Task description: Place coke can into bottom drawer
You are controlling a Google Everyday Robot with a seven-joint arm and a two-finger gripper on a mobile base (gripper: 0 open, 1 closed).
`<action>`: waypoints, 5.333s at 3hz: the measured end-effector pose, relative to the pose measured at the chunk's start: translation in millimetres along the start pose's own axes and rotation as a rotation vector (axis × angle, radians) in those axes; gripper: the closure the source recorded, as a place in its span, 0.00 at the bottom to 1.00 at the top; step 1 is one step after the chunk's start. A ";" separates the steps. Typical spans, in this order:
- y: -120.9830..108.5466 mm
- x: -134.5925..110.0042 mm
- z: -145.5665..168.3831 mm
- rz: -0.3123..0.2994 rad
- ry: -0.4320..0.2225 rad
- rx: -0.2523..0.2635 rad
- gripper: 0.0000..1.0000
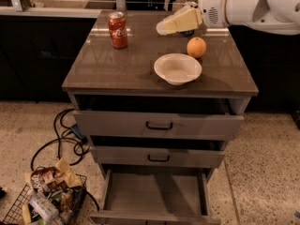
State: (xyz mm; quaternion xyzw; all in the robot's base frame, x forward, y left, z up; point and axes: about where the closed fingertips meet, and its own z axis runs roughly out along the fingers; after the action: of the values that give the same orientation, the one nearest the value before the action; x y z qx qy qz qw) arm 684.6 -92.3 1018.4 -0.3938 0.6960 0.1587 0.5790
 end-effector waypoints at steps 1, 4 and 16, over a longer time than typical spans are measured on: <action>-12.8 1.6 51.2 0.038 -0.059 -0.009 0.00; -20.9 16.3 192.2 0.109 -0.085 -0.063 0.00; 9.4 -8.6 264.0 0.129 -0.223 -0.087 1.00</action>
Offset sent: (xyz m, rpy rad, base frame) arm 0.1299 0.0703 -0.0462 0.1749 -0.0147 -0.0050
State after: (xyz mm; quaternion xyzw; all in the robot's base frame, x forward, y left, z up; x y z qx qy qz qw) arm 857.7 95.6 950.5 -0.3528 0.6439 0.2684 0.6236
